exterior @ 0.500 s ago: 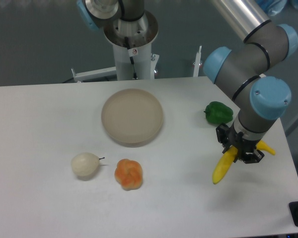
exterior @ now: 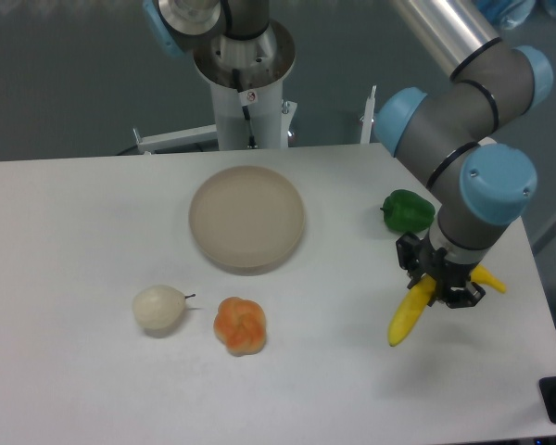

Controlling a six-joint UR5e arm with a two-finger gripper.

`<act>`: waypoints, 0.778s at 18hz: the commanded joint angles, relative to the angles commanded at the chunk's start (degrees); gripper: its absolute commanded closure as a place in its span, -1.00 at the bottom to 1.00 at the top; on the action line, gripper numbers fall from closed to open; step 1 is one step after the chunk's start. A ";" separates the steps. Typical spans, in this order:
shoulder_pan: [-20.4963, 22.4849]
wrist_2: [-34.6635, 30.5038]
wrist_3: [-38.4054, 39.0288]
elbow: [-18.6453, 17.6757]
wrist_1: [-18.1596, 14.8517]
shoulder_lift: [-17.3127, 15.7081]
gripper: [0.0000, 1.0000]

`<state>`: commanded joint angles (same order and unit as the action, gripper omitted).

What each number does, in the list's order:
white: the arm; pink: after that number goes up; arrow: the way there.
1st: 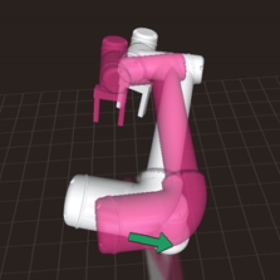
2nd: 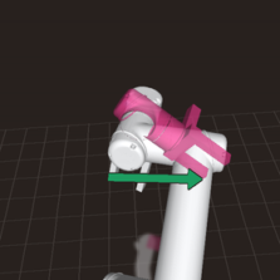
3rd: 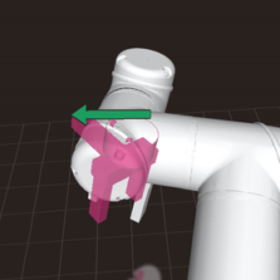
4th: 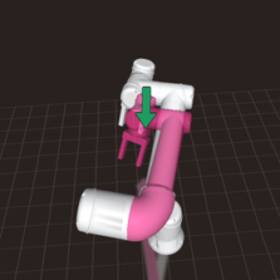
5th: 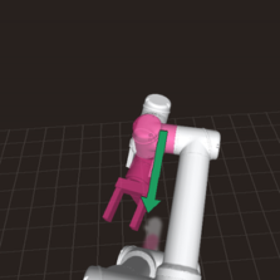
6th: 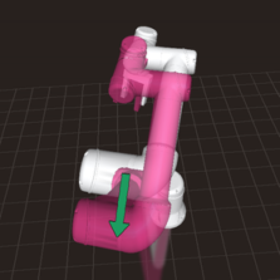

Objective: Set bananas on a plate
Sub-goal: 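Carry the held yellow banana with the gripper over the beige plate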

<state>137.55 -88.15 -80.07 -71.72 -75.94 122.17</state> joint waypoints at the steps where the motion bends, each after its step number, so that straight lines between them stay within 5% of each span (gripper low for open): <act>1: -0.35 -0.17 0.00 -1.13 0.00 -0.44 0.90; 6: -5.09 -0.44 -0.97 -9.74 0.62 -6.14 0.92; 9: -7.73 -0.62 -2.80 -19.22 2.01 -11.32 0.91; 14: -9.66 -0.70 -6.50 -38.12 16.85 -20.20 0.90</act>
<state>127.89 -88.86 -86.57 -109.83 -59.09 101.97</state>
